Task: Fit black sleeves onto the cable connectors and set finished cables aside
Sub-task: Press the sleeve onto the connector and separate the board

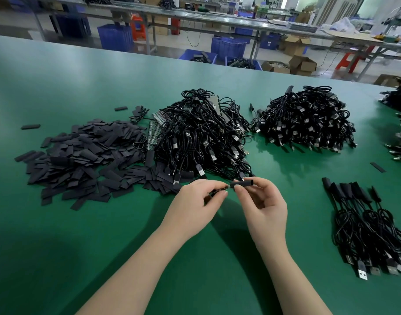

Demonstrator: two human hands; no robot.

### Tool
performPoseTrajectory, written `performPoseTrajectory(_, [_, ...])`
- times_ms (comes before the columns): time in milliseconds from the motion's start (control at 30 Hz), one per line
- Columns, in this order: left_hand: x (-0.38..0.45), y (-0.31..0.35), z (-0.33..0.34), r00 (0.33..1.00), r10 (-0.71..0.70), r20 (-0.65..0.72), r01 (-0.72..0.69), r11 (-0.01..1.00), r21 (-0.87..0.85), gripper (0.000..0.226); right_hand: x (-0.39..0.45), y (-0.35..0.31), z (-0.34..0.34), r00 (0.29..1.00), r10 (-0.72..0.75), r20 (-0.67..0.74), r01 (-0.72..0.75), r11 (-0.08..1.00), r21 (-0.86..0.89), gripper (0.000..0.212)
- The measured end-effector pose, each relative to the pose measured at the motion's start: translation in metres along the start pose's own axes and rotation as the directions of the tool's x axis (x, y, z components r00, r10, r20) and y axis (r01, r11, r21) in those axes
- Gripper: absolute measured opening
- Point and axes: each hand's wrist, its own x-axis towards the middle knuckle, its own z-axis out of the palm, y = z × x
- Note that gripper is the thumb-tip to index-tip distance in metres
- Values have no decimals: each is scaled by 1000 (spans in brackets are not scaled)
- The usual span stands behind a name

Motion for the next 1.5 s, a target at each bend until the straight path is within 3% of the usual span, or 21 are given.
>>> performPoseTrajectory(367, [-1,2,-2,1000,26,-7,-26,1000,-6,23,1,2,-1,1000,26,-12,-26,1000,18,18])
performPoseTrajectory(567, [-1,1,-2,998,54,-20,-54,998,-12,23,4,3,-4,990,109,93,-116,990,73,27])
performPoseTrajectory(767, [-1,2,-2,999,41,-28,-41,999,-34,27,5,1,-6,980,143,138,-156,983,91,13])
performPoseTrajectory(1067, [-1,6,-4,1000,-3,-27,1,996,-94,35,3,3,-4,962,172,212,-198,975,104,14])
performPoseTrajectory(1367, [-1,6,-5,1000,27,-6,-27,998,-50,17,2,6,-4,967,211,142,-231,962,147,17])
performPoseTrajectory(1500, [0,3,-4,1000,11,-10,-12,1000,-15,23,4,5,-4,954,262,146,-285,945,160,15])
